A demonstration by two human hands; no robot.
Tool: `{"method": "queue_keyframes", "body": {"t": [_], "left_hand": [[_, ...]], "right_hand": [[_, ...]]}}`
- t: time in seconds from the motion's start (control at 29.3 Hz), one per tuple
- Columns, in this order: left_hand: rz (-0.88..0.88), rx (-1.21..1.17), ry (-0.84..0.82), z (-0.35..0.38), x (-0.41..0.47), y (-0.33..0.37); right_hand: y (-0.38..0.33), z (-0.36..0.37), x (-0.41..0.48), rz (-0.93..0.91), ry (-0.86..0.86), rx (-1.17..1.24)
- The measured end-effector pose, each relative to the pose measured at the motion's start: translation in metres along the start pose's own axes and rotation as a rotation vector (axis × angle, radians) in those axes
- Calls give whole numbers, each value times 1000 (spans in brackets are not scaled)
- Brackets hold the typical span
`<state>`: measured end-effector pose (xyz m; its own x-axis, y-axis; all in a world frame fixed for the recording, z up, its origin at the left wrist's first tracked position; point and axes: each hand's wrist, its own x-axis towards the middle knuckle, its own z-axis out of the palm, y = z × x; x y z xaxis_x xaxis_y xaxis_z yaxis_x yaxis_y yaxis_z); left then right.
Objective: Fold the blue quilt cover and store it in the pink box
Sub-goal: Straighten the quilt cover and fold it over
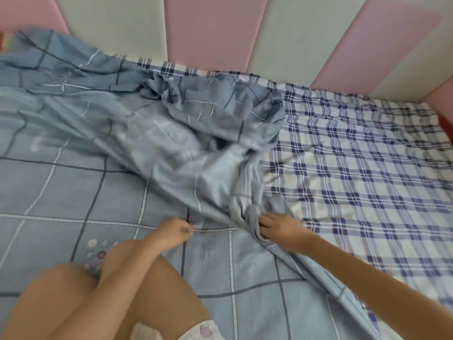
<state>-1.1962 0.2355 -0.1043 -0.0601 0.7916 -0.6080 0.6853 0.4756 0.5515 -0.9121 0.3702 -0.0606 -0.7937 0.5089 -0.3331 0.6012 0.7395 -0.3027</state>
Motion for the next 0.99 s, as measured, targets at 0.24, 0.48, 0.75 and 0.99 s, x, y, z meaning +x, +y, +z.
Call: {"method": "queue_keyframes", "body": {"t": [0.24, 0.48, 0.75, 0.99], "left_hand": [[38, -29, 466, -39, -47, 4], [86, -111, 566, -58, -84, -1], [59, -194, 634, -77, -94, -26], [276, -111, 753, -76, -68, 27]], "right_hand": [[35, 11, 38, 786, 97, 909], [53, -26, 115, 909, 533, 1673], [1, -76, 176, 787, 797, 1650], [-155, -104, 74, 89, 591, 1492]]}}
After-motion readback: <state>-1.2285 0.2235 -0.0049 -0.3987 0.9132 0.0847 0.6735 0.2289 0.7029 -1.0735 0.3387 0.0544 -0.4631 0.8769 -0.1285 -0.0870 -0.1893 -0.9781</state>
